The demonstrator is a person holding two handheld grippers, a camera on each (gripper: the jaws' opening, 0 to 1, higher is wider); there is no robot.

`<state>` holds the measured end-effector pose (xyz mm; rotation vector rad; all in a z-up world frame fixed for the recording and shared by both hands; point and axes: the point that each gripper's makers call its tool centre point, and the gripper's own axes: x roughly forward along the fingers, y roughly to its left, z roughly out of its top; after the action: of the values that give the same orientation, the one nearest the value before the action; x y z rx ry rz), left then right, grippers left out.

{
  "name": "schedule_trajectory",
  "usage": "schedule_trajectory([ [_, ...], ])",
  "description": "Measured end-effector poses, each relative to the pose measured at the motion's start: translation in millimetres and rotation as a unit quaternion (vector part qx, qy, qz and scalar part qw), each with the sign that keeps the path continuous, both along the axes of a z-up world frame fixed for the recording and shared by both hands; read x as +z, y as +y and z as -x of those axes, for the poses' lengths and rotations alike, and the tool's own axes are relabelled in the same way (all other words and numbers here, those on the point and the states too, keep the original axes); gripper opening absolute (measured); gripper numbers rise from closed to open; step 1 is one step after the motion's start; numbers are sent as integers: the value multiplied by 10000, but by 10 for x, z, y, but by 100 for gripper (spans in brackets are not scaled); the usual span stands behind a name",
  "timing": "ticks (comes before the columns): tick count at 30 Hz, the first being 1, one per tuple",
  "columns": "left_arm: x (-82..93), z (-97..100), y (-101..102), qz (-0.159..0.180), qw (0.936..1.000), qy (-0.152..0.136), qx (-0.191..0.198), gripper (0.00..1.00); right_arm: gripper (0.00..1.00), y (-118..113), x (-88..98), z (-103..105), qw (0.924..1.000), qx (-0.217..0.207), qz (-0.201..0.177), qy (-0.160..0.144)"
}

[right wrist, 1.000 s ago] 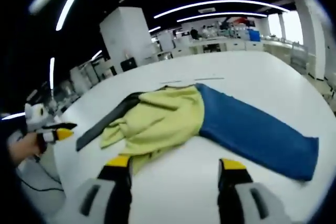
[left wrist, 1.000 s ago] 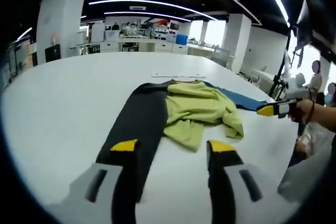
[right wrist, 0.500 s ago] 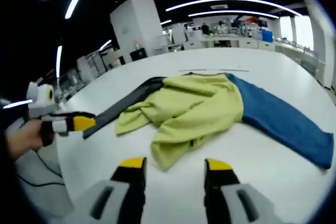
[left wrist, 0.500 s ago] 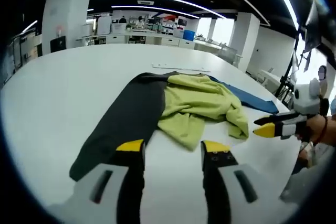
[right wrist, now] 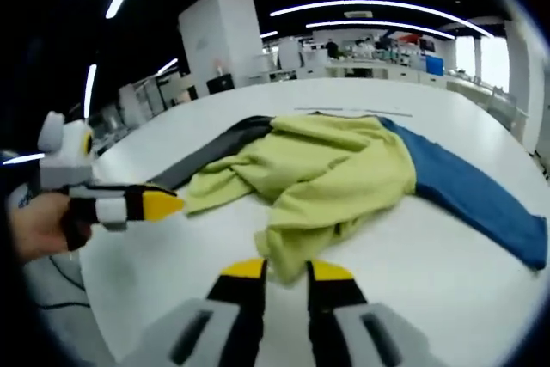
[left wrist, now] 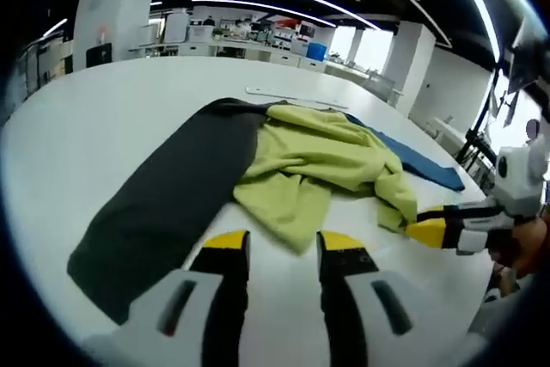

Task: Fold the garment on the visible template until the final outline fits inside the template.

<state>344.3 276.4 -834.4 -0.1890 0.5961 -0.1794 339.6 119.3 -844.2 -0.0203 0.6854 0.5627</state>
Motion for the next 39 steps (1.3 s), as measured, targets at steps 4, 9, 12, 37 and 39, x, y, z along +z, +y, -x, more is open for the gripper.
schedule_trajectory([
  [4, -70, -39, 7, 0, 9999, 100, 87, 23, 9, -6, -16, -2, 9997, 73, 190, -147],
  [9, -69, -93, -45, 130, 9998, 66, 143, 18, 6, -21, -16, -4, 9996, 83, 216, -135],
  [12, -96, -85, -96, 34, 9998, 170, 99, 13, 3, -25, -5, -12, 9998, 30, 152, -120],
  [37, 254, 20, 95, 240, 9994, 147, -194, 0, 0, -356, 427, -101, 9987, 91, -96, -498],
  [39, 307, 24, 93, 490, 9986, 104, -185, 0, 0, -421, 478, -107, 9984, 125, -84, -541],
])
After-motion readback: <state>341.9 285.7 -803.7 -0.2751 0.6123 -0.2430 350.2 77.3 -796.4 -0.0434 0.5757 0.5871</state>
